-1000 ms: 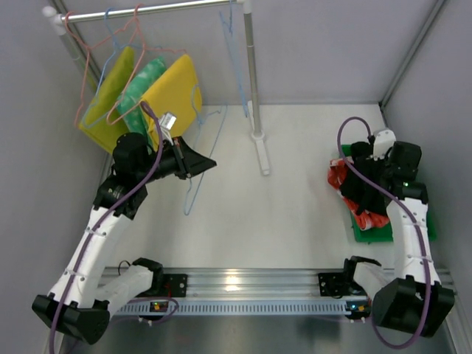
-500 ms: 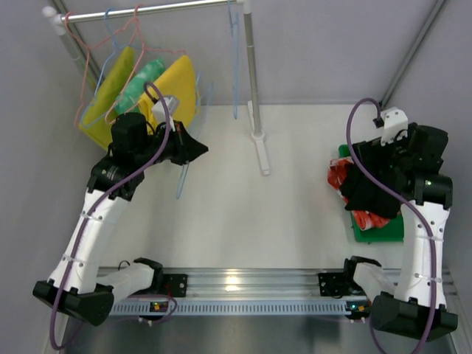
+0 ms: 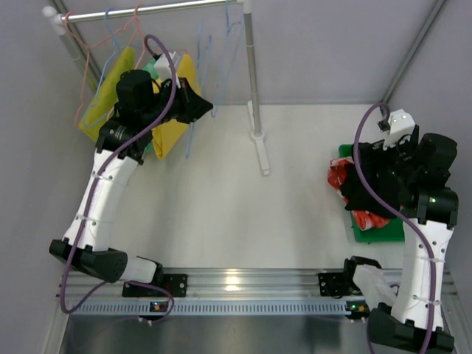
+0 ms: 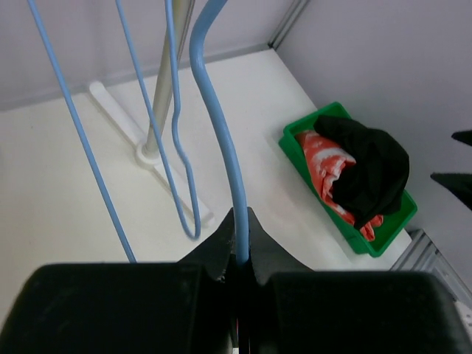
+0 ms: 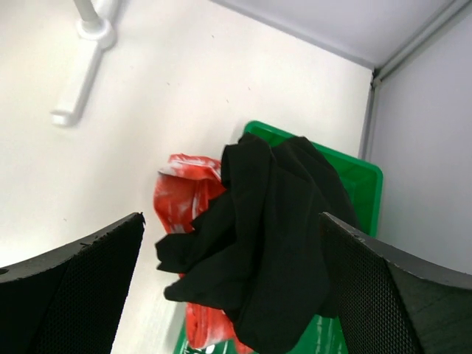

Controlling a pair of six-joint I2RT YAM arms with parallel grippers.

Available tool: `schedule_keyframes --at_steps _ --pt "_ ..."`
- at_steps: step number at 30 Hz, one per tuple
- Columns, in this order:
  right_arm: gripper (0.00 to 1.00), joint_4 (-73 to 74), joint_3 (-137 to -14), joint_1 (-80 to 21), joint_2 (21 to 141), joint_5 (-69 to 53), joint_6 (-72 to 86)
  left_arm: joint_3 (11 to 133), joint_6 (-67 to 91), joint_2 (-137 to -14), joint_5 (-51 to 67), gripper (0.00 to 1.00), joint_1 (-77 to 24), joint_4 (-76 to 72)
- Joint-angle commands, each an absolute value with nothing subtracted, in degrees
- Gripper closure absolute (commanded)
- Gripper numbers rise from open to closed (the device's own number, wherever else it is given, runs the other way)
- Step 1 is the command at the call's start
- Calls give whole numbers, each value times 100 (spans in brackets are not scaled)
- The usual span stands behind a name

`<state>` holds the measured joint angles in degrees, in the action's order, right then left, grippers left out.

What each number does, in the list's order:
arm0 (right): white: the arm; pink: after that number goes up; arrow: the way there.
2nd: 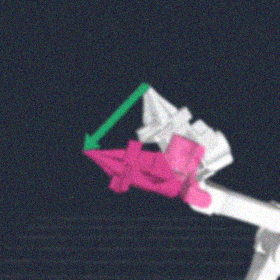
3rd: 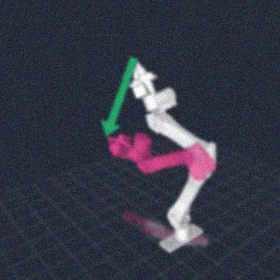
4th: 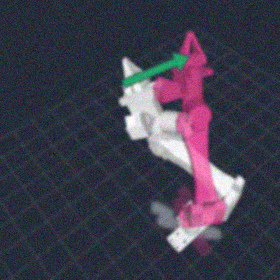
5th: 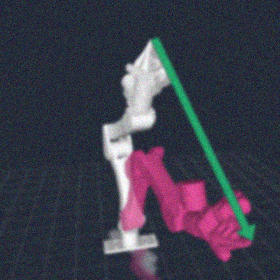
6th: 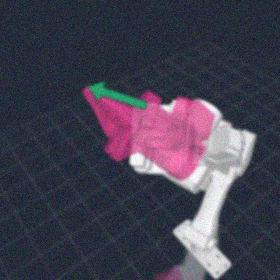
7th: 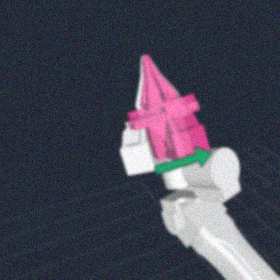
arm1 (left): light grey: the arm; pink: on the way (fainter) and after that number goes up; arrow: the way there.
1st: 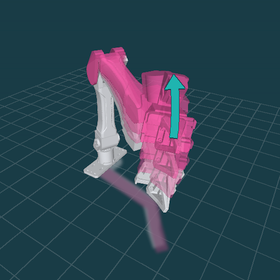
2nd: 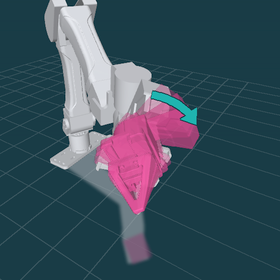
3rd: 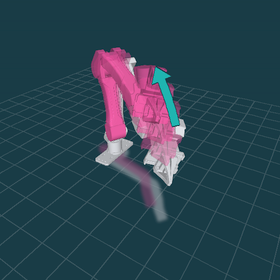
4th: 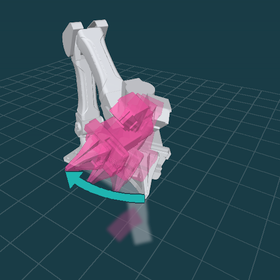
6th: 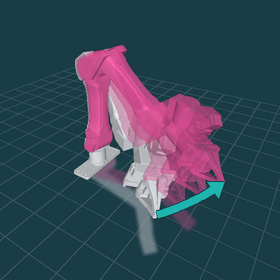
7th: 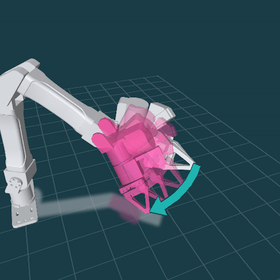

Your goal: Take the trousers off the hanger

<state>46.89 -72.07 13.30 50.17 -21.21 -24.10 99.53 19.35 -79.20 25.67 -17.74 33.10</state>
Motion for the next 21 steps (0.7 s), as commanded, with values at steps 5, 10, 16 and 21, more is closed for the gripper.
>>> schedule_keyframes --at_steps 5,10,16,21 --pt "0 4316 -7515 1406 5027 -2724 -1785 11442 1977 -8981 2285 100 -1784 2744" --pt "0 4306 -7523 1406 5001 -2812 -1652 11979 2056 -9587 2013 100 -1732 2470" --pt "0 4307 -7436 1406 4913 -2856 -1617 12006 2609 -10001 2187 100 -1381 1917" --pt "0 4289 -7295 1406 4834 -2865 -1608 12347 3154 -10476 2645 100 -1152 1749"
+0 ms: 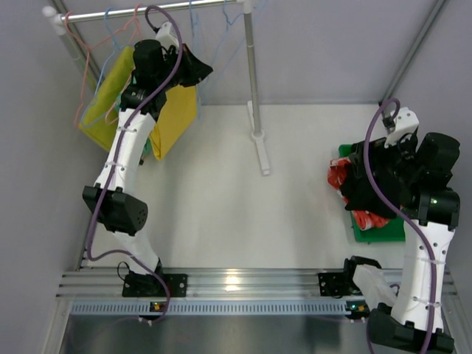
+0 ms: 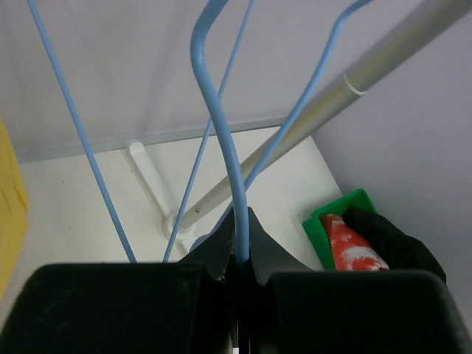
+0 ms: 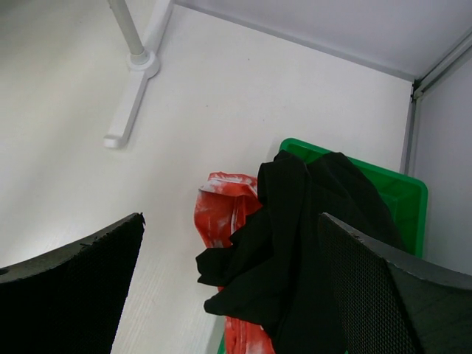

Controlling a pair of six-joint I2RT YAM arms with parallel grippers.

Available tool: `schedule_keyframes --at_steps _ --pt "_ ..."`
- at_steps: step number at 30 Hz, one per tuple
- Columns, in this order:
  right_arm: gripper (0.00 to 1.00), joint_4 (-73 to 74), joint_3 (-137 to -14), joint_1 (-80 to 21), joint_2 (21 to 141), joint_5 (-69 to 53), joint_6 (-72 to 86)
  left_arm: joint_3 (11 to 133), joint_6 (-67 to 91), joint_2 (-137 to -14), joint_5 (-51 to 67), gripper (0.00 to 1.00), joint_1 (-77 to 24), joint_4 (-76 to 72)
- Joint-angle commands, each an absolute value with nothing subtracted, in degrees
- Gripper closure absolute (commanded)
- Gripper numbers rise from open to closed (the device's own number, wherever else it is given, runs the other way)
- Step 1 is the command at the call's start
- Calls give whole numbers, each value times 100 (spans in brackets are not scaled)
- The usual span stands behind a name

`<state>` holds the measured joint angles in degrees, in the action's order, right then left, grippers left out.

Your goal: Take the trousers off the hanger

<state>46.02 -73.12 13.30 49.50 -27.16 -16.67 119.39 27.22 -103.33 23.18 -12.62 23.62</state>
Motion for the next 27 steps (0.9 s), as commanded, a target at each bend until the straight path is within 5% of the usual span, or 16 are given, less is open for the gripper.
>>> schedule_keyframes --at_steps 1,7,10,12,15,27 --pt "0 4289 -7269 1406 4825 -2865 -1600 12375 3164 -10572 2654 100 -1134 1766" --pt "1 4280 -7251 1406 4755 -2874 -1600 12226 3146 -10530 2733 98 -1134 1775" --pt "1 4280 -7277 1406 4755 -2909 -1556 12059 3129 -10407 2812 70 -1134 1793" --pt "1 4280 -7286 1398 4737 -2944 -1547 11910 3120 -10301 2830 32 -1143 1793" --pt "1 4271 -7321 1406 4720 -2962 -1529 11656 3076 -10003 2812 1 -1143 1924" --pt "1 3763 -7120 1406 4632 -3234 -1073 10084 1733 -8219 2321 1 -1143 3427"
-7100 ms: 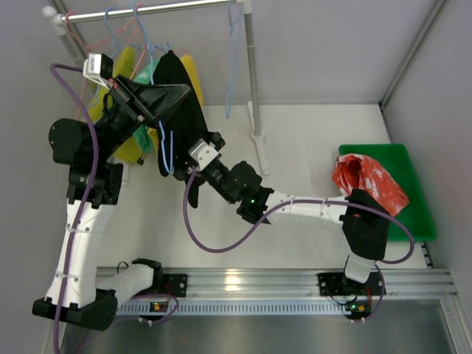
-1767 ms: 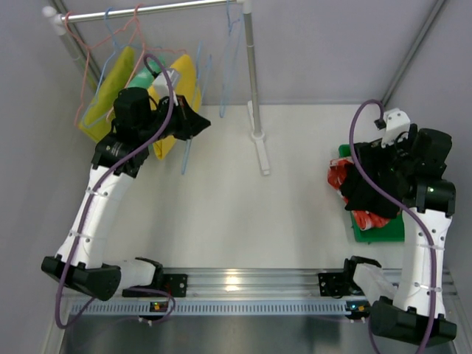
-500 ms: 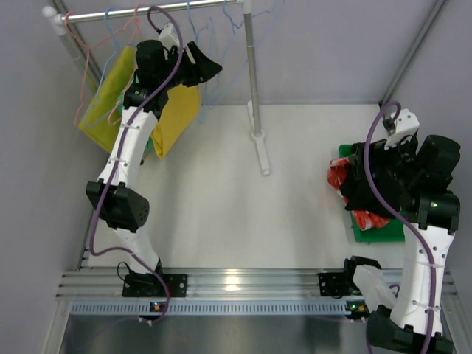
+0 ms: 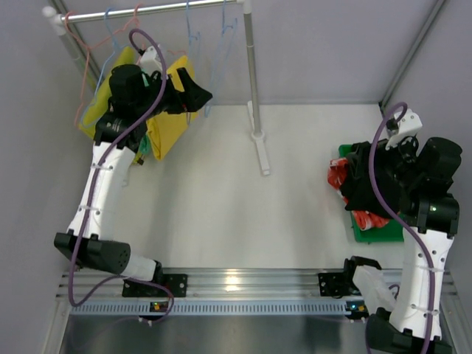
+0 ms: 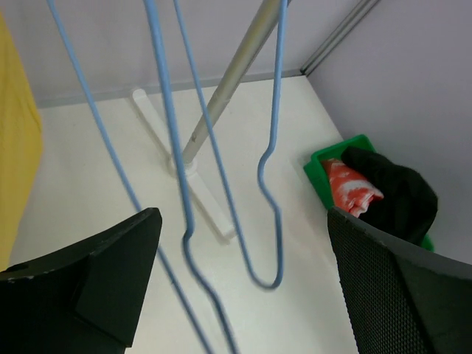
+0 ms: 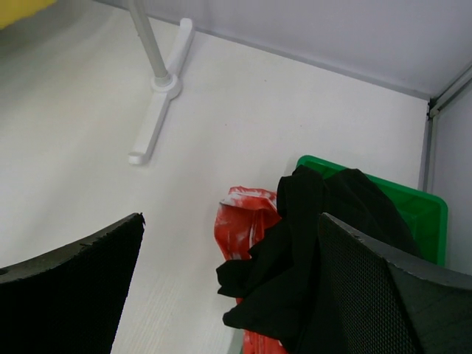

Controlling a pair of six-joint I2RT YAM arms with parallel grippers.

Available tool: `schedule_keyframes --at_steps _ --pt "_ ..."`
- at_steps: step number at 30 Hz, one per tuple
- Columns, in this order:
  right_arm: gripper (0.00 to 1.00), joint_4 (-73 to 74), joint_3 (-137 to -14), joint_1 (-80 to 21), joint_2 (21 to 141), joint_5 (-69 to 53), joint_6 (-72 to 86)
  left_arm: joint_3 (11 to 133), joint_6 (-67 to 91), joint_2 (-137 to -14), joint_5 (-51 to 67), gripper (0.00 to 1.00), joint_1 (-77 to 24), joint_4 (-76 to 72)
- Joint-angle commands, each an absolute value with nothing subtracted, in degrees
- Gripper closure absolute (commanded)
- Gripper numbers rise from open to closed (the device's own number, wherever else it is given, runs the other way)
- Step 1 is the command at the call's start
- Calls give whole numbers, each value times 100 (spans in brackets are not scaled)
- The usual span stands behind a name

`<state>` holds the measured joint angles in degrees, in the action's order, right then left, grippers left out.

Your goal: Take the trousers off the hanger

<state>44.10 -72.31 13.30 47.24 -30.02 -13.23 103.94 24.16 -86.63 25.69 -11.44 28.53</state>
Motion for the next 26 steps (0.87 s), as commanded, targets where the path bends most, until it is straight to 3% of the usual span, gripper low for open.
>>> schedule_keyframes --at_steps 1,5,11,21,26 --pt "1 3692 -7084 1406 4606 -3269 -950 9881 1566 -7870 2303 1 -1143 3471" --pt "0 3349 -6839 1406 4492 -3506 -590 8765 767 -6831 1881 1 -1143 3444" --pt "1 2954 -6426 1406 4167 -3656 -185 8509 -167 -6031 2022 1 -1143 4561" --pt "1 2725 -5590 1406 3288 -3762 439 6963 -61 -4168 71 1 -1108 4579" --pt "0 2725 -5590 1406 3348 -3858 536 6908 -26 -4131 -1025 1 -1072 4597"
